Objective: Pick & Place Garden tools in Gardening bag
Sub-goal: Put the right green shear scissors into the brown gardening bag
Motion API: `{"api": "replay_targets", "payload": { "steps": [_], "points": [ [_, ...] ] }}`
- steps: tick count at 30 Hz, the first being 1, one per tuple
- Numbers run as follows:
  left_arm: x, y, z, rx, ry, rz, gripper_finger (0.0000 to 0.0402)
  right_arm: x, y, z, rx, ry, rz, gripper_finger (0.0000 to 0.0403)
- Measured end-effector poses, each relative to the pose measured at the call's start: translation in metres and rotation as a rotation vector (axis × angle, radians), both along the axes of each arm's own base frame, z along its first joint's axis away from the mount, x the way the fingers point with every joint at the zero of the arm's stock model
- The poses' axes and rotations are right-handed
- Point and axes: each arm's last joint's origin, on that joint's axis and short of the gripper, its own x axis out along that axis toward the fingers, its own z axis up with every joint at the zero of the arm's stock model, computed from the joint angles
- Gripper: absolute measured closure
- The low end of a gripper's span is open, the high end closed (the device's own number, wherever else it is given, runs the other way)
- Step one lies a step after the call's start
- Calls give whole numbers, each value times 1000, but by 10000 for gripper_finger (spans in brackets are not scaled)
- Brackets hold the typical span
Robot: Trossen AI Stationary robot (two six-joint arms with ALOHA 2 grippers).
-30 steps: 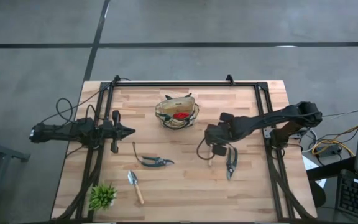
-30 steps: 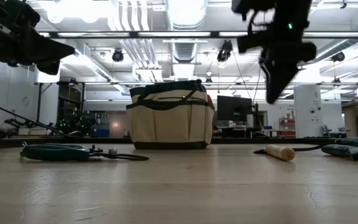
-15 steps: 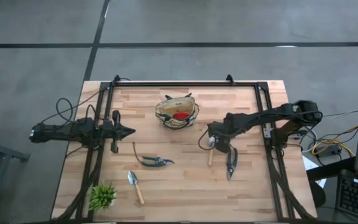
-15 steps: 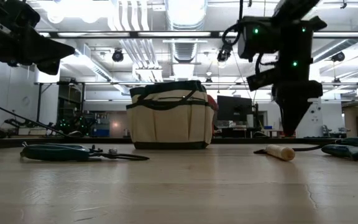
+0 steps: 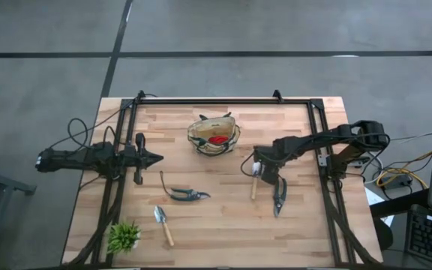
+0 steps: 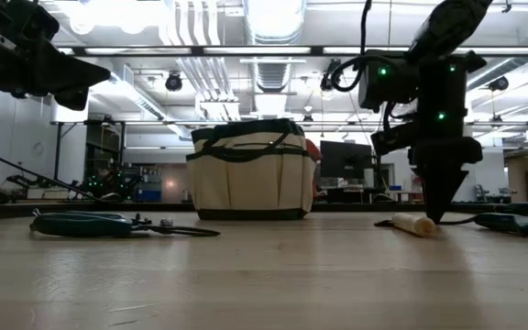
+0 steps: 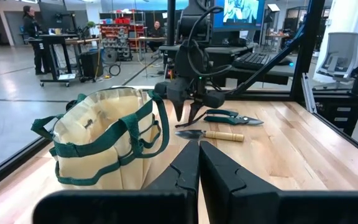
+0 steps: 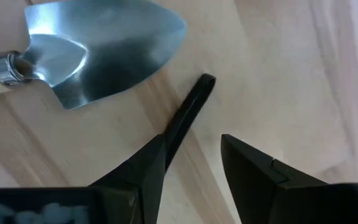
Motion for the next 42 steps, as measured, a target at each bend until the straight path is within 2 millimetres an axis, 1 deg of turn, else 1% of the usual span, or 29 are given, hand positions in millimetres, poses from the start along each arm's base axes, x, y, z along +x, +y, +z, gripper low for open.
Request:
{"api": "replay_targets", "payload": {
  "steps": [8, 15, 19, 25, 42],
  "points": [
    [0, 0, 0, 0, 0, 0, 387, 0, 0, -1, 9, -11, -4, 270],
    [0, 0, 0, 0, 0, 0, 387, 2, 0, 0, 10, -23, -6, 275],
    [0, 0, 0, 0, 0, 0, 387, 2, 0, 0, 16, -25, -22, 270],
    [0, 0, 0, 0, 0, 0, 387, 2, 3, 1, 100, -32, -19, 262],
    [0, 0, 0, 0, 0, 0, 387, 4, 3, 4, 113, -49, -32, 245]
  ]
}}
